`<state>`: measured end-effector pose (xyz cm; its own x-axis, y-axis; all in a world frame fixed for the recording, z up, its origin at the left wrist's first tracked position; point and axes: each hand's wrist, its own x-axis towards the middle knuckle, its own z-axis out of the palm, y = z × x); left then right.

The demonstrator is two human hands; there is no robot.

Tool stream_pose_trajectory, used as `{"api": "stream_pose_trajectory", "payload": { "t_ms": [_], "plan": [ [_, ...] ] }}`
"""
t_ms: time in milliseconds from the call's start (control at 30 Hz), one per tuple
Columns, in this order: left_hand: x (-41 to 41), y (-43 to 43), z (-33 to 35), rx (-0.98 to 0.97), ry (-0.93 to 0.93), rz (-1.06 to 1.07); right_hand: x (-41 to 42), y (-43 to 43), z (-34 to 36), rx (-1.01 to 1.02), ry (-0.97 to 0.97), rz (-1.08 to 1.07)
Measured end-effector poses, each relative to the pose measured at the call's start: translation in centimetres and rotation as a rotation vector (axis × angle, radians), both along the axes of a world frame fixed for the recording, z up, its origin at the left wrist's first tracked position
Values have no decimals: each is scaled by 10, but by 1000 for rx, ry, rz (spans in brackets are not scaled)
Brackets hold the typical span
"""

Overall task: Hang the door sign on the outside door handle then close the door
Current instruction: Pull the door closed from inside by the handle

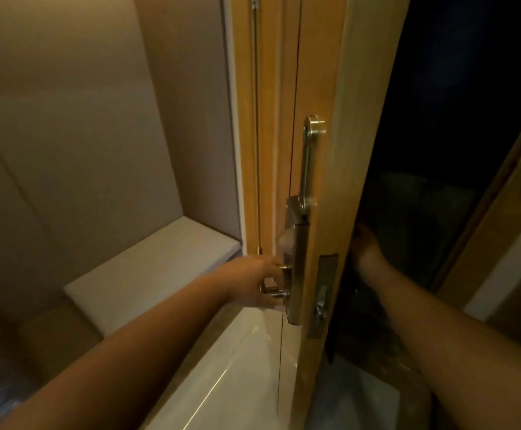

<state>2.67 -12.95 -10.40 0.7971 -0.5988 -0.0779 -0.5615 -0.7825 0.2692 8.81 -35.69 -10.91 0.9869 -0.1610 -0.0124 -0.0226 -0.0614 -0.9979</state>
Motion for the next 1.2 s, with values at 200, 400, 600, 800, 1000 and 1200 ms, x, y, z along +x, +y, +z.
{"api": "stream_pose_trajectory", "payload": {
  "t_ms": [200,400,600,800,1000,1200],
  "plan": [
    [41,-79,-16,222,94,-246,6,-90,-6,67,13,-47],
    [94,-150,-18,204,130,-391,43,-163,-4,139,87,-121],
    [154,-213,-9,-77,329,-248,79,-237,1,64,93,-144],
    [199,-291,-20,63,349,-254,99,-313,-11,-20,129,-186],
    [249,-365,-39,428,-2,-435,103,-364,-14,-62,112,-276],
    [304,-422,-56,291,-72,-396,125,-395,-16,-7,36,-437]
  ]
}}
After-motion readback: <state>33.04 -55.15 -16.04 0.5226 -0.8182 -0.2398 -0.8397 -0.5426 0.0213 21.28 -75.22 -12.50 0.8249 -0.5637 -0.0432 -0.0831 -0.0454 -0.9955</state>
